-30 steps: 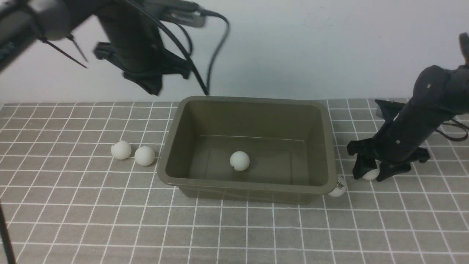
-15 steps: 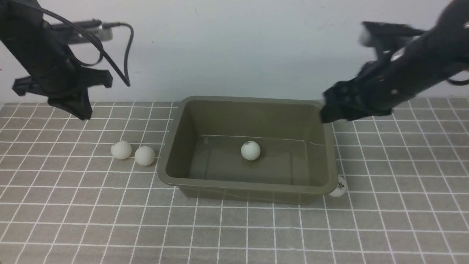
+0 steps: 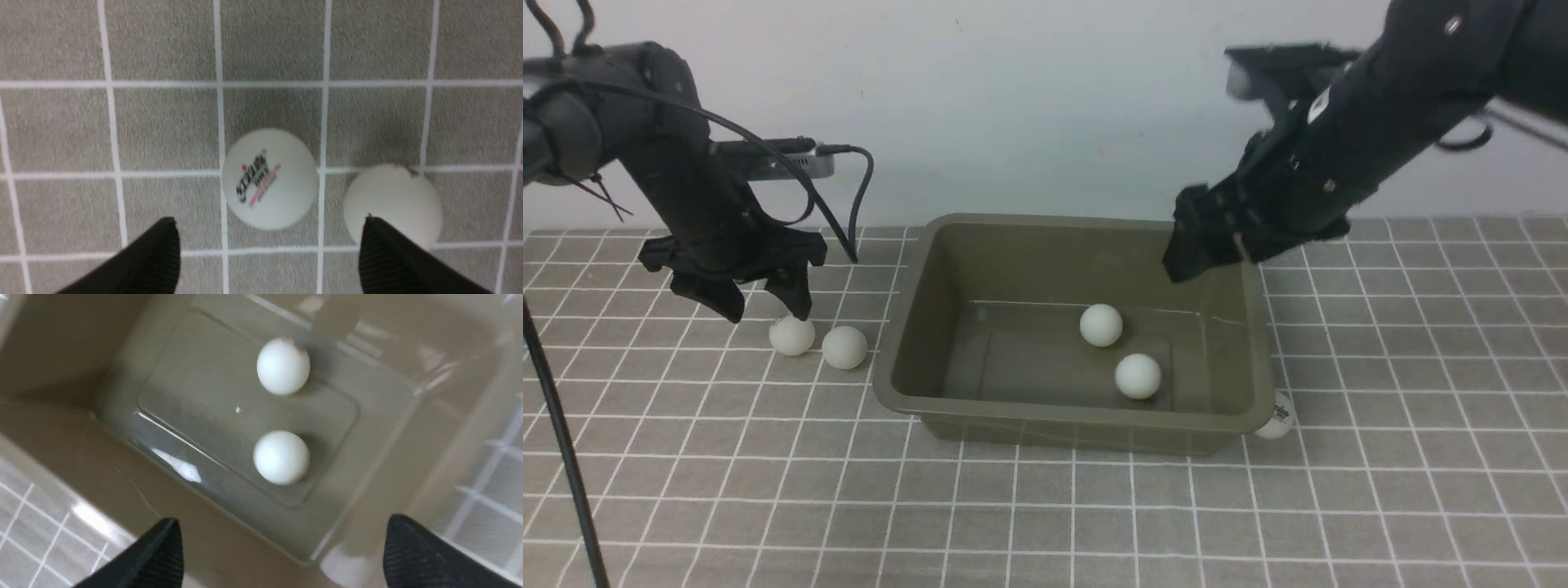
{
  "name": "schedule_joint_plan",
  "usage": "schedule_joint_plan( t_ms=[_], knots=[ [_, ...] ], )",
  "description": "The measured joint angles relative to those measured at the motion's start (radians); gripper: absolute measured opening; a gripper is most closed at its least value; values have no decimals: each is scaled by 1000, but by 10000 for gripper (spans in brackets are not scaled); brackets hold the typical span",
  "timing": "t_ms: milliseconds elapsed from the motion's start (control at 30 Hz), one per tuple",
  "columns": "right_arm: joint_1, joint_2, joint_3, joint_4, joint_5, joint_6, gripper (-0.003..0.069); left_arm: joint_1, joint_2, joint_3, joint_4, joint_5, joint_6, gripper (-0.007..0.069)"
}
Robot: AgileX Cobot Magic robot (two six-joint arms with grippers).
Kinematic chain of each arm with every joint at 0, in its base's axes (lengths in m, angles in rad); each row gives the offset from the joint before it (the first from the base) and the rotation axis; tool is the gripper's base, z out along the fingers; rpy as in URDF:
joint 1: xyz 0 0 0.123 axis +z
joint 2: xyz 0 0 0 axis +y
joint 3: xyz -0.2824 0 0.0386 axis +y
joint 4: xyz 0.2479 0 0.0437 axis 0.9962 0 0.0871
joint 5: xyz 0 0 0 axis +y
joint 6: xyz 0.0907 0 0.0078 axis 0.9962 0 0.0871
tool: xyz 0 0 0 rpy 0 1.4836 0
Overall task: Put the table tennis balls into the box on the grey coffee tablecloth.
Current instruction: 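Reach for and grasp a ping pong ball on the table beside the basket, then drop the ball into the bin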
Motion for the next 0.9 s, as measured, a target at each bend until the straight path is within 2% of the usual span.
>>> schedule_joint_plan(
  t_ms=[133,233,367,400,467,600,767,833,900],
  knots=[
    [0,-116,-30,-55,39,5,533,0,41,0,0,-60,0,587],
    [0,-174,-30,-82,46,5,509,0,60,0,0,-74,0,584],
    [0,-276,-30,-135,67,6,473,0,99,0,-3,-76,0,509],
    [0,-295,-30,-149,70,11,465,0,104,0,-3,-75,0,475],
    [0,-324,-30,-175,81,26,451,0,106,0,1,-72,-1,352],
    [-2,-349,-33,-266,141,52,404,0,104,-63,17,0,-2,350],
    [-98,-349,13,-372,150,168,301,-7,36,-226,9,135,9,350],
    [-179,-348,52,-375,150,195,240,-23,-5,-297,-23,153,44,350],
    [-221,-343,82,-355,150,196,212,-43,-32,-329,-56,158,69,350]
  ],
)
